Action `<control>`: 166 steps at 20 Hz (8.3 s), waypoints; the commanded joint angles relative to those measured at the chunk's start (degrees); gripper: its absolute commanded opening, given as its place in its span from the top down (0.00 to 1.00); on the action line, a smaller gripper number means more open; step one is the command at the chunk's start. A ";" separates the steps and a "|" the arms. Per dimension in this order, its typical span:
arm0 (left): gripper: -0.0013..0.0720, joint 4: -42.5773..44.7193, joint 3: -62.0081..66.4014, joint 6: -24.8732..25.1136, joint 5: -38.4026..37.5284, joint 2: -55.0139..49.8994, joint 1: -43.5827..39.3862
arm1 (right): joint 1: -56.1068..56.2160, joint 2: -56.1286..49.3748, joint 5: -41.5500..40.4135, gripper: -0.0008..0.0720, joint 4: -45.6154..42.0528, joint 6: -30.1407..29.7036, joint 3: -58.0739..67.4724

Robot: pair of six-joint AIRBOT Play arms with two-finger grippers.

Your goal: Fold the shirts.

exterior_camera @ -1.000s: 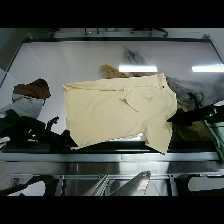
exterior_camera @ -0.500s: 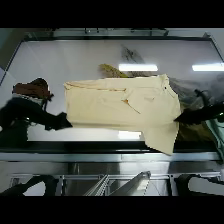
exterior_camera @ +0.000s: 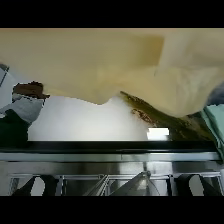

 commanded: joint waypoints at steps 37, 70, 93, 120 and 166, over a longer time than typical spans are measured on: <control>0.96 14.91 17.03 -0.04 9.44 -81.20 -22.18 | 22.80 -72.17 -5.86 0.97 -10.27 -3.52 8.09; 0.08 11.54 -17.92 -8.98 22.86 -56.17 -12.72 | 15.37 -38.82 -1.57 0.56 -53.77 21.55 -22.23; 0.09 21.33 -56.04 -3.10 -0.87 -42.16 -8.39 | 15.91 -42.99 -10.43 0.96 -46.71 16.04 -43.10; 0.96 23.93 -43.78 -3.56 9.01 -41.22 -18.40 | 5.92 -28.39 8.17 0.96 -37.90 16.37 -40.54; 0.95 11.82 19.12 -11.91 13.77 -73.94 -21.66 | 19.54 -65.40 -11.43 0.10 -33.53 17.84 -4.04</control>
